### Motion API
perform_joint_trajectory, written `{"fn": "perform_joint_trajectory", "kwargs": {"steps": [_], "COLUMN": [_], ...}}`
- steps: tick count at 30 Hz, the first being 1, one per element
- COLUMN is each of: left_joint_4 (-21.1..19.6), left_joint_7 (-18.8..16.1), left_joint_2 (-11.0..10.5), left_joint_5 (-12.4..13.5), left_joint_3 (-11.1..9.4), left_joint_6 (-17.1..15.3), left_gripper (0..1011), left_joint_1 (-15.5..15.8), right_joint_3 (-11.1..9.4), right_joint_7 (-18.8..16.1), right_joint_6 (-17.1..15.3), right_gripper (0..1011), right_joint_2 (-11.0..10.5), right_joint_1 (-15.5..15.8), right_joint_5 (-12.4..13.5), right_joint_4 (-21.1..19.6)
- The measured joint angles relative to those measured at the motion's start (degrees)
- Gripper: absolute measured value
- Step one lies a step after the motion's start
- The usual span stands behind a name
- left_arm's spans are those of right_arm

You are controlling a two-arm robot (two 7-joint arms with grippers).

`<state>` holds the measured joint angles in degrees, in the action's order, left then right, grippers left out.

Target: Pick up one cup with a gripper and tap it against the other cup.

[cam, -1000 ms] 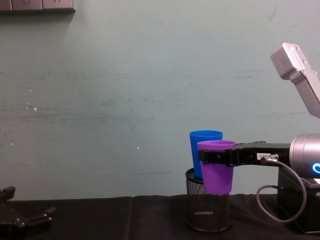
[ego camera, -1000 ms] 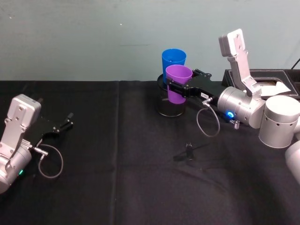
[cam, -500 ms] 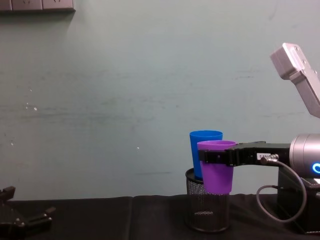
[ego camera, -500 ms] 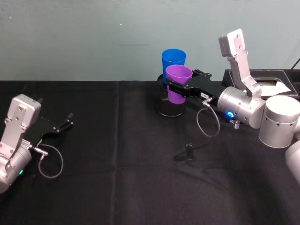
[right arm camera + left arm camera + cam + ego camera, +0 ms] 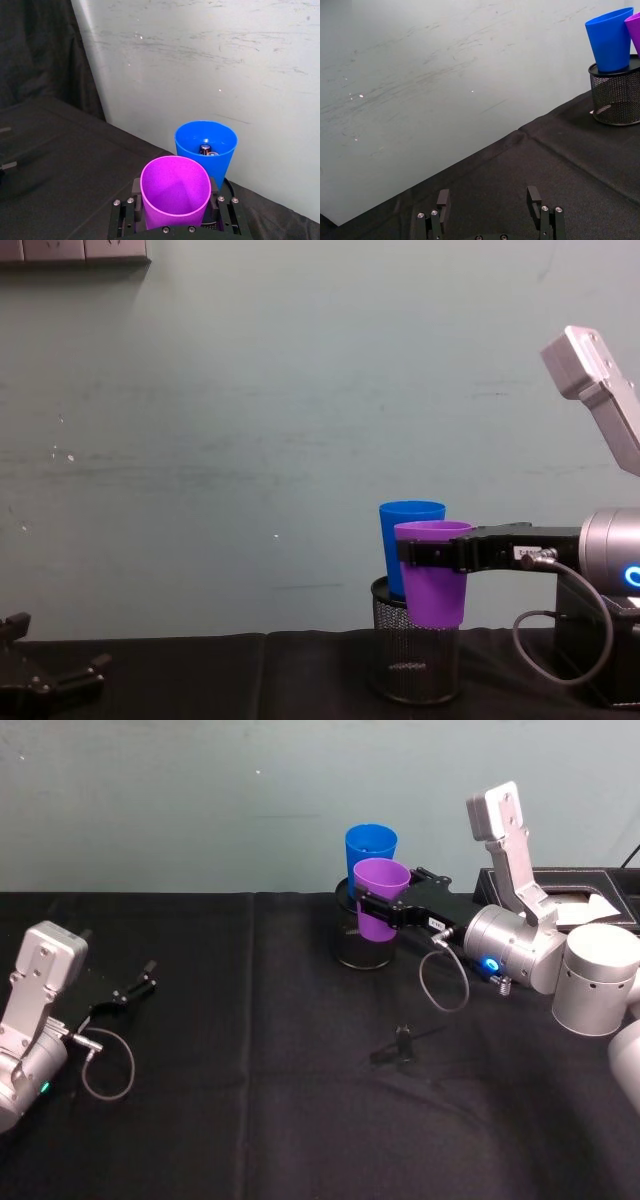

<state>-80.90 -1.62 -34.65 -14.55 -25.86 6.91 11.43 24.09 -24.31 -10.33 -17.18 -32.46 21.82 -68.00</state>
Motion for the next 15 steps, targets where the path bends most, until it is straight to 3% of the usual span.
{"fn": "perform_joint_trajectory", "kwargs": {"steps": [15], "left_joint_4": [0.00], "left_joint_7": [0.00], "left_joint_2": [0.00], "left_joint_5": [0.00], "left_joint_3": [0.00], "left_joint_6": [0.00], "left_gripper": [1000], "left_joint_1": [0.00], "right_joint_3": [0.00], "right_joint_7": [0.00], "right_joint_6": [0.00], "right_gripper": [739], "right_joint_2": [0.00], "right_joint_1": [0.00], "right_joint_5": [0.00], "right_joint_4": [0.00]}}
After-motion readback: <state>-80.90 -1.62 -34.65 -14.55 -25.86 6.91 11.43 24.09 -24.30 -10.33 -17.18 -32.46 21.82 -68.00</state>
